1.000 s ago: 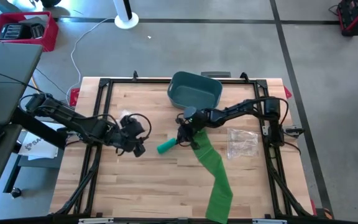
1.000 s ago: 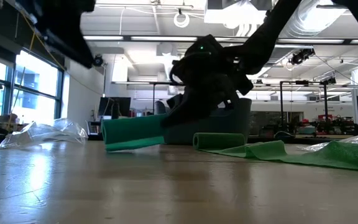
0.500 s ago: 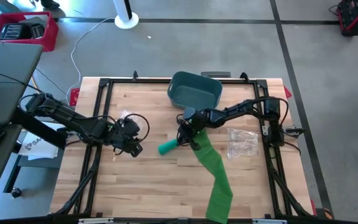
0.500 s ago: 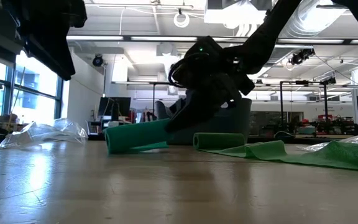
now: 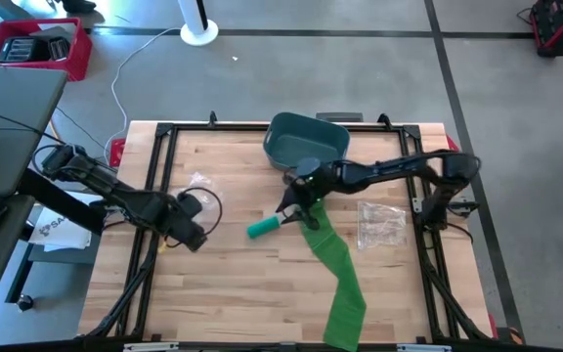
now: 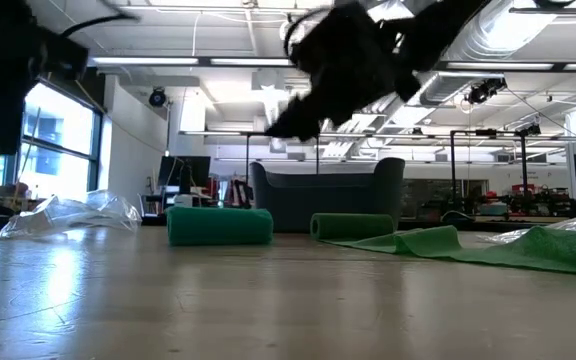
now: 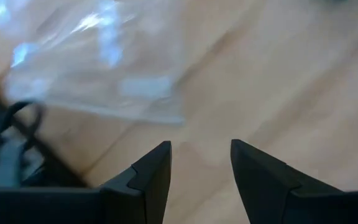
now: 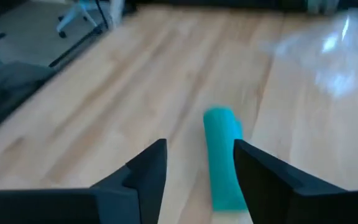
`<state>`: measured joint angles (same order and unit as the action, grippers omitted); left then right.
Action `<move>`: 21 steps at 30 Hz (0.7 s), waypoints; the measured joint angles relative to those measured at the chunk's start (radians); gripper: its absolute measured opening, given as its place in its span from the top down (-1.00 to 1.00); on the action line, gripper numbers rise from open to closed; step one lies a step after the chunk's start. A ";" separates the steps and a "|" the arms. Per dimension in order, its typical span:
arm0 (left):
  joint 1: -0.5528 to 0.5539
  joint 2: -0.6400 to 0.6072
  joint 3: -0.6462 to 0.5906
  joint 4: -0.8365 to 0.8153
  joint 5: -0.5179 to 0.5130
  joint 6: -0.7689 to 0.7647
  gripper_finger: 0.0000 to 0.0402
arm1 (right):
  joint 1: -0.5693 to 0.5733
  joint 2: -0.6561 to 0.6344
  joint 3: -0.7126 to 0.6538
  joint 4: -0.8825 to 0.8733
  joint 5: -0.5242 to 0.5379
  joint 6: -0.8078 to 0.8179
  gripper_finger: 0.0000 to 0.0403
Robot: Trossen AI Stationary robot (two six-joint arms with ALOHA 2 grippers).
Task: Roll bandage
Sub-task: Roll the light green bandage, then open the left transparent zip bag
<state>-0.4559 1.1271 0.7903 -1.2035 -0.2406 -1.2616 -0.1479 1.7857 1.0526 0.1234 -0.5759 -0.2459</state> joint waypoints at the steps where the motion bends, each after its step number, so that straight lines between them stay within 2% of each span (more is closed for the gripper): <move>1: -0.001 0.000 -0.025 -0.005 0.003 -0.019 0.20 | 0.006 -0.031 0.000 -0.010 0.000 -0.009 0.13; 4: 0.015 0.009 -0.101 0.028 0.039 -0.045 0.21 | 0.031 -0.113 0.000 -0.049 0.000 -0.033 0.13; 10: 0.064 0.075 -0.118 0.076 -0.083 -0.155 0.35 | 0.090 -0.228 0.000 -0.102 0.000 -0.092 0.12; 14: 0.104 0.127 -0.180 0.180 -0.032 -0.168 0.51 | 0.121 -0.268 0.000 -0.105 0.000 -0.100 0.12; 18: 0.123 0.190 -0.244 0.373 0.010 -0.151 0.64 | 0.139 -0.279 0.000 -0.116 0.002 -0.100 0.12; 21: 0.129 0.226 -0.244 0.435 0.023 -0.150 0.72 | 0.144 -0.279 0.000 -0.134 0.005 -0.093 0.12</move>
<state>-0.3271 1.3535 0.5462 -0.7688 -0.2178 -1.4120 -0.0036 1.5066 1.0523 -0.0110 -0.5710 -0.3387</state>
